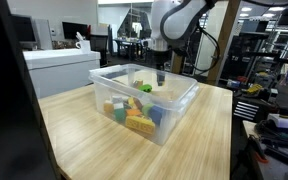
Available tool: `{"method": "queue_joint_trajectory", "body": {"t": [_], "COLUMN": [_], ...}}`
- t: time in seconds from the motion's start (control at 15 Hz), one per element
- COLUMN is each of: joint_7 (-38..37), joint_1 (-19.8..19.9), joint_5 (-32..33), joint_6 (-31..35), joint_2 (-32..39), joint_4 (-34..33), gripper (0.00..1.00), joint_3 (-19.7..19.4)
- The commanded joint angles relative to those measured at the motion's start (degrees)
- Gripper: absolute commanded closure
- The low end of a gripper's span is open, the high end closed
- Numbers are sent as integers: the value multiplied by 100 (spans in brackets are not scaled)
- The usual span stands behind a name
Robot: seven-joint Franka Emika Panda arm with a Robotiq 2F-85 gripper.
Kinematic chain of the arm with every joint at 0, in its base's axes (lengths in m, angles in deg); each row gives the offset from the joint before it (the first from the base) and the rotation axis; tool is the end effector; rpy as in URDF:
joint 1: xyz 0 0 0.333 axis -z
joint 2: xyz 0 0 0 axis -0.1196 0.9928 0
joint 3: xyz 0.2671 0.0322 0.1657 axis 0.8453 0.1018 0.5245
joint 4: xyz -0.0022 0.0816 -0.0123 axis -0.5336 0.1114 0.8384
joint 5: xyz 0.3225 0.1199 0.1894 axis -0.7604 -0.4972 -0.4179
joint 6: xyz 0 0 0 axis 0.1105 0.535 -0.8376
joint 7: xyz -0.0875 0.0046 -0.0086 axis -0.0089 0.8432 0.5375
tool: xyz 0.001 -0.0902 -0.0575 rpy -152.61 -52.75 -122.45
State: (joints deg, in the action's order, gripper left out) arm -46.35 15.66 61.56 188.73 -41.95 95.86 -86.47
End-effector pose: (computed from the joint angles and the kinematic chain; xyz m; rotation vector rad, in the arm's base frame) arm 0.5639 -0.1545 0.2888 2.8373 0.7056 -0.0856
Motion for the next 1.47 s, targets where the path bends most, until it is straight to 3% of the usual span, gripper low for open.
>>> {"method": "queue_joint_trajectory", "body": {"t": [0.0,0.33,0.53,0.6,0.73,1.0,1.13,1.4], "joint_7": [117,436,447,415,554,435,207,-110], "joint_1": [30,-260,-462,-494,-466,-204,-36,293], "joint_5": [-742,-1496,-1465,-1444,-1677,-2556,-2867,-2465], "joint_6": [-125,-52,-114,-114,-138,-3,6,294], "joint_2": [-601,-1250,-1127,-1039,-873,-577,-361,406], "joint_4": [-317,-350,-204,-193,-321,-1030,-1577,-2178], "gripper": [84,84,84,34,27,2,0,0], "joint_3": [351,723,743,731,736,675,540,154]}}
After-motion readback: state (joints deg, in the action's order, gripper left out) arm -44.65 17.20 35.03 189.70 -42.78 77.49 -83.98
